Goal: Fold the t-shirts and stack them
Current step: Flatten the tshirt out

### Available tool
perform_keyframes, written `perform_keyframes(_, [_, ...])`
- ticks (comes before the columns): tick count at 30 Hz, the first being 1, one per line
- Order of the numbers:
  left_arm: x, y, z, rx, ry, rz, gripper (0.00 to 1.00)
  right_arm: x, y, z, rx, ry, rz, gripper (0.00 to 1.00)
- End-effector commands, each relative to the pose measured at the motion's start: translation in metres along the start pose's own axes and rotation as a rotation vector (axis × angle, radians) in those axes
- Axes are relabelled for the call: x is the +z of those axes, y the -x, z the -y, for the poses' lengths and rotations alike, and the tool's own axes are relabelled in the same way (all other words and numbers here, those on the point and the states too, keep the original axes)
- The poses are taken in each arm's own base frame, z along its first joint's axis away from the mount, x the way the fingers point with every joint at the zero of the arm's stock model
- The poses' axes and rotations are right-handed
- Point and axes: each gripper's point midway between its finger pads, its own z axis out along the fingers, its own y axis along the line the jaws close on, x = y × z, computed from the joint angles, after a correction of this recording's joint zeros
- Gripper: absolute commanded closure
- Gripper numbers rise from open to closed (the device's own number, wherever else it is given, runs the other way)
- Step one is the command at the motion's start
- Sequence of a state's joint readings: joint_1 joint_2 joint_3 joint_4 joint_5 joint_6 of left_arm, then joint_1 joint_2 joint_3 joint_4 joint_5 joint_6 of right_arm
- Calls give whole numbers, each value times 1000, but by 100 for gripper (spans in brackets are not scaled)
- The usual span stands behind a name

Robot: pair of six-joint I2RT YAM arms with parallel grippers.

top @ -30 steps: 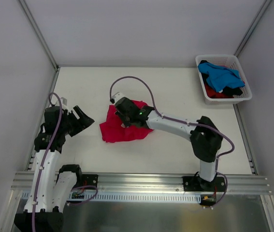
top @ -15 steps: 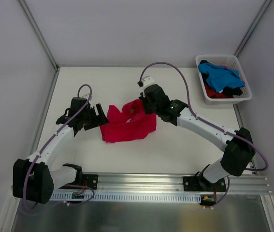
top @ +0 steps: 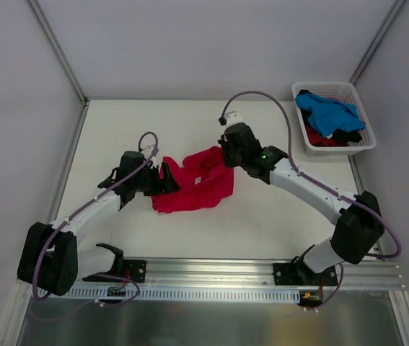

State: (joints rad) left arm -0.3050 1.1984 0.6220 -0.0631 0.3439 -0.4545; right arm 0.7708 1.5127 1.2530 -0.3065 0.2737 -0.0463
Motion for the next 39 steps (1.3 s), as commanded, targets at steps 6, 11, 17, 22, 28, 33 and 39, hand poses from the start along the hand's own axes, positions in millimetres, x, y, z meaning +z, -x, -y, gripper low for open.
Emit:
perform_keyframes(6, [4,-31,-4,35,-8,-24,33,-1,32,4,66,12,40,100])
perform_keyframes(11, [15,-19,13,67,-78,17,80,2,41,2,66,12,47,100])
perform_keyframes(17, [12,-7,33,137,-113,71,100,2,63,5,59,0,59,100])
perform_keyframes(22, [-83,86,90,256,-122,398,100,-11,124,14,49,29,130,100])
perform_keyframes(28, [-268,222,152,532,99,818,100,-54,292,-33,86,338,471,100])
perform_keyframes(33, [-356,230,201,681,11,948,100,-105,342,-36,248,463,687,100])
perform_keyframes(39, [-197,130,186,539,-251,395,100,-32,259,37,239,269,423,100])
